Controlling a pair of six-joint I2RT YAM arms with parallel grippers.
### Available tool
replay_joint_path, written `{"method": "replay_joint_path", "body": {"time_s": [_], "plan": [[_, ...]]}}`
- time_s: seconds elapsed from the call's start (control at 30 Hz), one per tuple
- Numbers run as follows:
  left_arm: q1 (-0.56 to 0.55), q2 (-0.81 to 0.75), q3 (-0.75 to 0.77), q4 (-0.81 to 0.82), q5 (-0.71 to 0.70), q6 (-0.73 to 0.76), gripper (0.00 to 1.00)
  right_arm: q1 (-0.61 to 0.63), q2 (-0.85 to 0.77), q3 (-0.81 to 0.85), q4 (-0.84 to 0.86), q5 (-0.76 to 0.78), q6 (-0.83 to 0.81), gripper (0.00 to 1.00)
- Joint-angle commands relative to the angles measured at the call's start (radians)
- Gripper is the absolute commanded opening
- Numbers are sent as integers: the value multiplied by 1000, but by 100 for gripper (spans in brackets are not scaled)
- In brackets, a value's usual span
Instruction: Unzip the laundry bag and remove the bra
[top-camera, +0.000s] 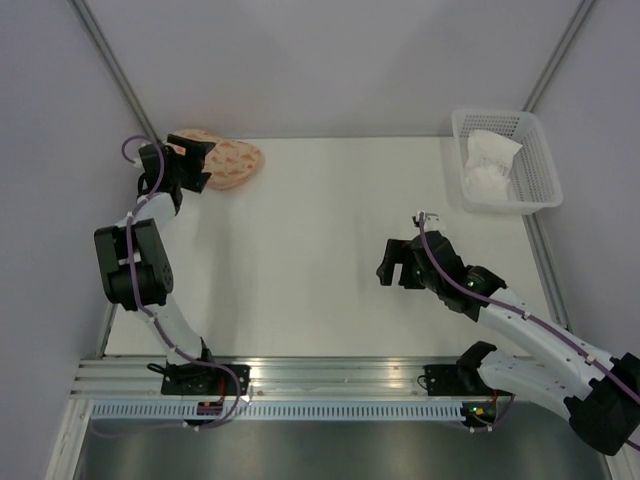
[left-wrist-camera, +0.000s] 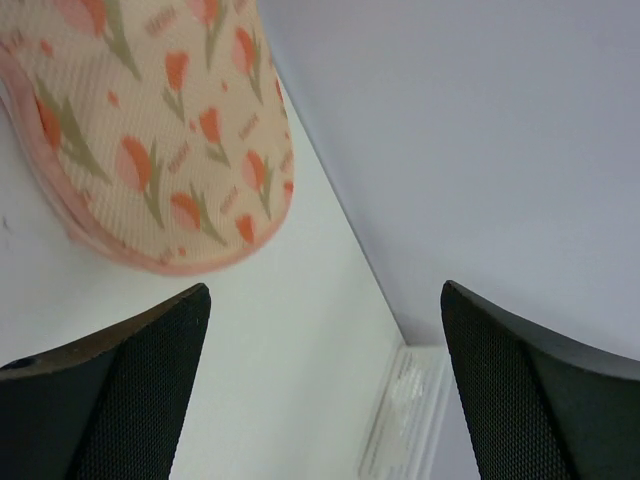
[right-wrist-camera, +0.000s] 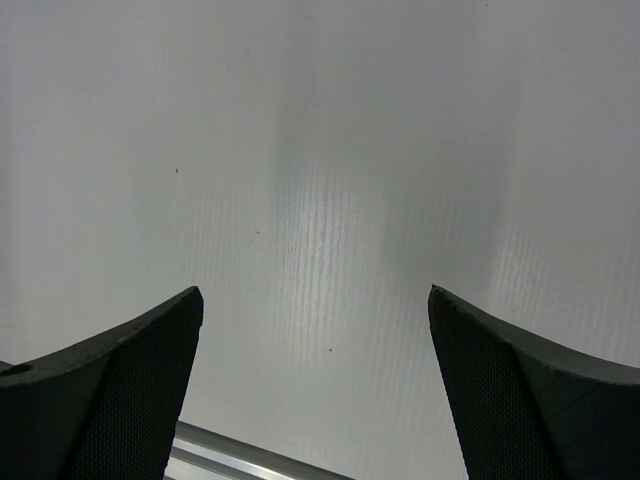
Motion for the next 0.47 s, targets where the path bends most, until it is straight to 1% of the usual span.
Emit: {"method": "replay_joint_path", "body": {"time_s": [0.0,0.03,0.07,0.1,0.17,0.27,0.3,0.33,0.4,0.43], "plan": [[-30,-199,-159,46,90,71,100,-4,14,48,31,-11,-26,98],[-36,-234,-239,51,106,88,100,-3,17,54,26,-8,-26,98],[-40,-266,-273,51,116,101,100,-4,15,60,16,8,-24,98],[-50,-333,-300,21,120,113,100,-4,12,66,13,11,-24,98],[-63,-396,-376,-9,157,136,100,-4,0,65,14,9,-23,98],[-106,-543,-466,-72,182,174,100,-4,-20,57,20,-2,-27,98],[-144,-585,-486,-93,180,190,100,-3,-26,56,20,-8,-29,98],[-169,-672,-523,-125,169,222,100,-4,-41,54,23,-17,-30,98],[-250,-752,-549,-165,168,260,100,-3,-60,56,36,-32,-26,98],[-275,-822,-575,-190,180,271,100,-4,-74,57,40,-28,-27,98]]}}
